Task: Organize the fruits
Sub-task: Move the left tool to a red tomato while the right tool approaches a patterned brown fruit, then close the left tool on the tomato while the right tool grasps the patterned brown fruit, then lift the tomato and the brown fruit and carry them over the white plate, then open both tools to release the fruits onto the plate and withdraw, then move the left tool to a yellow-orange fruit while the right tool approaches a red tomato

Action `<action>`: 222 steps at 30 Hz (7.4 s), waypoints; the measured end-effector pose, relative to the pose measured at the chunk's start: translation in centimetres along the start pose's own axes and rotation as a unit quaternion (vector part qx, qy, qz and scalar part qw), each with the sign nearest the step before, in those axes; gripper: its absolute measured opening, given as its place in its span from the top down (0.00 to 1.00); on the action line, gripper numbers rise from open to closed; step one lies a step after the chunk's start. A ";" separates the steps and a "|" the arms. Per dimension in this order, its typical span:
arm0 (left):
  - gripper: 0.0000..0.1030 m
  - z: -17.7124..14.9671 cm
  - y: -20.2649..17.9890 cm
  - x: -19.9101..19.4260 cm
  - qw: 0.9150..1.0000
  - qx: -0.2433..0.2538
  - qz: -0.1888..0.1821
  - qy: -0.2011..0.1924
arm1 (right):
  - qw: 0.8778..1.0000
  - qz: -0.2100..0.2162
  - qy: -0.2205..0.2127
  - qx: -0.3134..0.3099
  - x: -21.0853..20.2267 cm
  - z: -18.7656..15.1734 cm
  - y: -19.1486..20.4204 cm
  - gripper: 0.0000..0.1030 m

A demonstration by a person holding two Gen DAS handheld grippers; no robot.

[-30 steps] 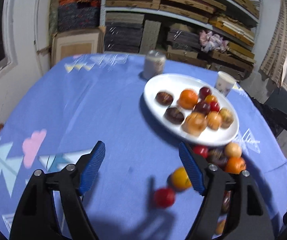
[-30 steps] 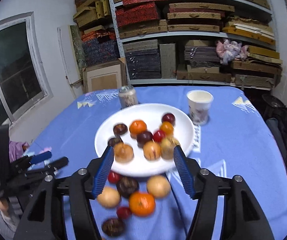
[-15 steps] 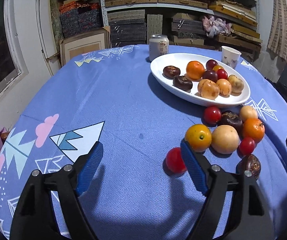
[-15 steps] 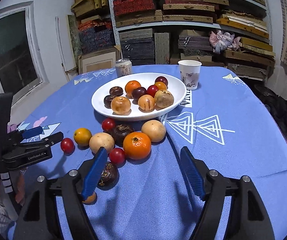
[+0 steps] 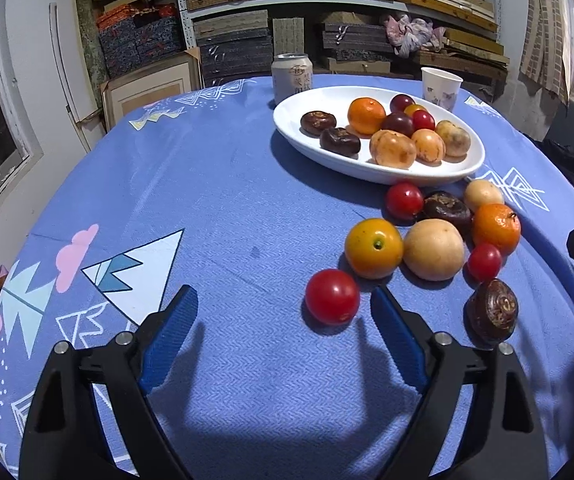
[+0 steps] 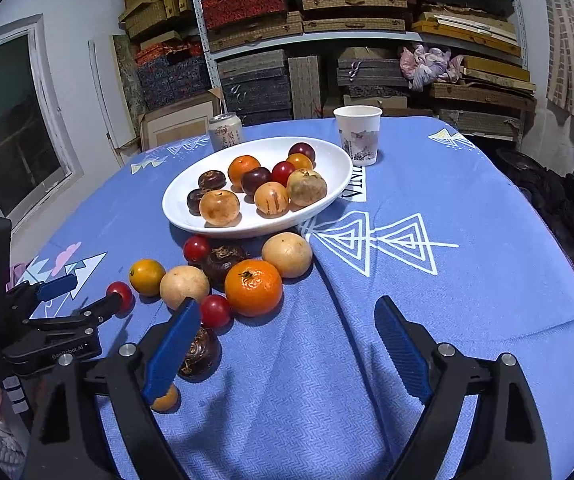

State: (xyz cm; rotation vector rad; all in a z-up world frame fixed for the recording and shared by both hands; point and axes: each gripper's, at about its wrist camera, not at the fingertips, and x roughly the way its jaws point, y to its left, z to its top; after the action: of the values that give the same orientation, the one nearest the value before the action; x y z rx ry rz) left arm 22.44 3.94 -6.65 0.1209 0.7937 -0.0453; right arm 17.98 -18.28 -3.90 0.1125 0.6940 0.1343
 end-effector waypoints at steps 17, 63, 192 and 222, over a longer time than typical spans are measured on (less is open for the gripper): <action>0.52 0.2 -0.6 0.8 0.998 0.004 -0.069 0.010 | 1.000 0.006 0.013 0.004 0.4 -0.1 -0.1 0.13; 0.71 0.0 -1.4 1.8 0.997 0.022 -0.060 0.040 | 0.992 0.065 0.086 -0.062 3.7 -2.3 5.6 0.45; 0.32 2.4 -3.2 1.4 1.000 0.004 -0.028 -0.013 | 0.999 0.010 -0.038 0.018 -0.8 1.5 -1.3 0.14; 0.64 2.5 -2.2 1.6 0.999 -0.009 -0.035 -0.007 | 0.999 0.005 0.016 -0.046 1.7 -0.5 1.6 0.14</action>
State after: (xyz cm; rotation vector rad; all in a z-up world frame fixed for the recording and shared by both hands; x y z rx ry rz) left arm 25.16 1.50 -6.30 0.0754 0.7850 -0.1053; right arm 18.78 -16.36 -5.12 0.0258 0.7188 0.1771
